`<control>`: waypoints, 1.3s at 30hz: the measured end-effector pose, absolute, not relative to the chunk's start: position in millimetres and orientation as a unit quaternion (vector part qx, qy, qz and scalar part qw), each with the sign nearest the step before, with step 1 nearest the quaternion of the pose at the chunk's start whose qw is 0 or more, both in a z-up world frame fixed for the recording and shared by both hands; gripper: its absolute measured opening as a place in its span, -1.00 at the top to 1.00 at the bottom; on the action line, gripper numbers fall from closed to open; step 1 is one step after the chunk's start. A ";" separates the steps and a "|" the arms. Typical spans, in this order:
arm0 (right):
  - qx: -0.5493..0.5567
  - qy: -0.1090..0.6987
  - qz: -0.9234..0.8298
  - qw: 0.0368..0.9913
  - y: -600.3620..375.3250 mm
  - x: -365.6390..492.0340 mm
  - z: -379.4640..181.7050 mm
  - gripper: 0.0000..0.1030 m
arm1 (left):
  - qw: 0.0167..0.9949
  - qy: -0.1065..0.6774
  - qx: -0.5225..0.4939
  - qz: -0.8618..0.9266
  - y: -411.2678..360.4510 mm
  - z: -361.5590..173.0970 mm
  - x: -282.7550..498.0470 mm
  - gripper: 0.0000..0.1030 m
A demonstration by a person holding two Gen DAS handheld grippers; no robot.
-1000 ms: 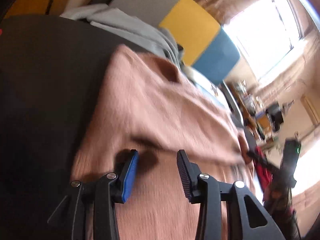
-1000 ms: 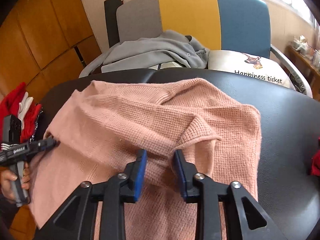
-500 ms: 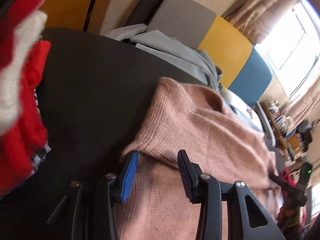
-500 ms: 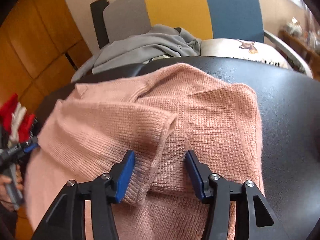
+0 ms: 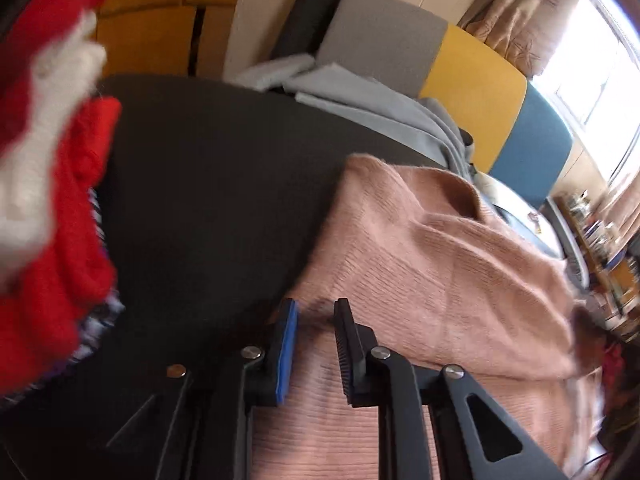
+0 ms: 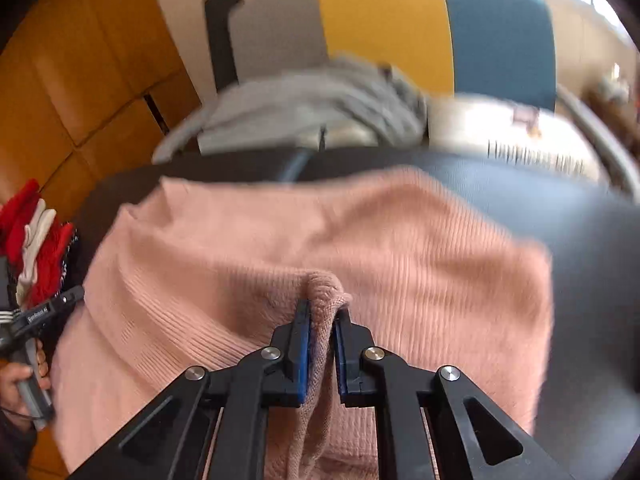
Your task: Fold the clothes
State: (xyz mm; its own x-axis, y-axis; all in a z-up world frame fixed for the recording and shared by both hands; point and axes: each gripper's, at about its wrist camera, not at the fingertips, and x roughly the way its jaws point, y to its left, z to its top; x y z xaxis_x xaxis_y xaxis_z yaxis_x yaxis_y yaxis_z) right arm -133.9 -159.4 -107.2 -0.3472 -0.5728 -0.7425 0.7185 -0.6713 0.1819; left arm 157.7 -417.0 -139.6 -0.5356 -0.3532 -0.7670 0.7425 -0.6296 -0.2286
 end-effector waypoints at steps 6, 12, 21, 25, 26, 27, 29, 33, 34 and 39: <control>0.389 0.118 -0.835 0.371 -172.6 -150.0 -93.3 0.78 | 0.345 0.277 0.365 -0.819 -418.1 -138.1 168.8 0.53; 0.425 0.126 -0.835 0.327 -163.6 -154.0 -121.2 0.16 | 0.292 0.232 0.323 -0.870 -393.8 -94.7 160.2 0.46; 0.376 0.123 -0.799 0.452 -196.2 -108.1 -90.3 0.15 | 0.186 0.136 0.368 -0.901 -374.3 -101.1 22.0 0.43; 0.393 0.138 -0.803 0.427 -205.9 -116.7 -118.2 0.19 | 0.223 0.133 0.399 -0.880 -397.2 -136.2 -1.6 0.27; 0.399 0.128 -0.808 0.413 -202.0 -124.3 -127.9 0.15 | 0.217 0.156 0.387 -0.883 -406.5 -139.7 1.5 0.23; 0.405 0.118 -0.814 0.400 -198.0 -131.9 -137.7 0.07 | 0.216 0.175 0.380 -0.882 -413.8 -140.6 3.6 0.23; 0.404 0.063 -0.814 0.413 -183.5 -140.9 -144.6 0.06 | 0.223 0.202 0.369 -0.879 -425.3 -142.6 8.3 0.24; 0.404 0.051 -0.812 0.418 -180.6 -142.5 -145.5 0.06 | 0.220 0.202 0.370 -0.880 -432.8 -145.3 6.3 0.24; 0.404 0.049 -0.811 0.420 -180.0 -142.8 -145.8 0.06 | 0.219 0.195 0.375 -0.880 -433.0 -144.0 5.6 0.24; 0.401 0.081 -0.814 0.412 -186.3 -139.3 -139.4 0.06 | 0.221 0.239 0.357 -0.875 -438.2 -116.6 47.7 0.26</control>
State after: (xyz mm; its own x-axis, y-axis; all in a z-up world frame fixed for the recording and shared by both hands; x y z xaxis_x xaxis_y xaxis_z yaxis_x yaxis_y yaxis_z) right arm -139.3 -186.3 -139.4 -0.3384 -0.6056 -0.7202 0.7359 -0.6473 0.1986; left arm 47.7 -438.2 -116.6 -0.6475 -0.2155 -0.7310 0.5573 -0.7881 -0.2613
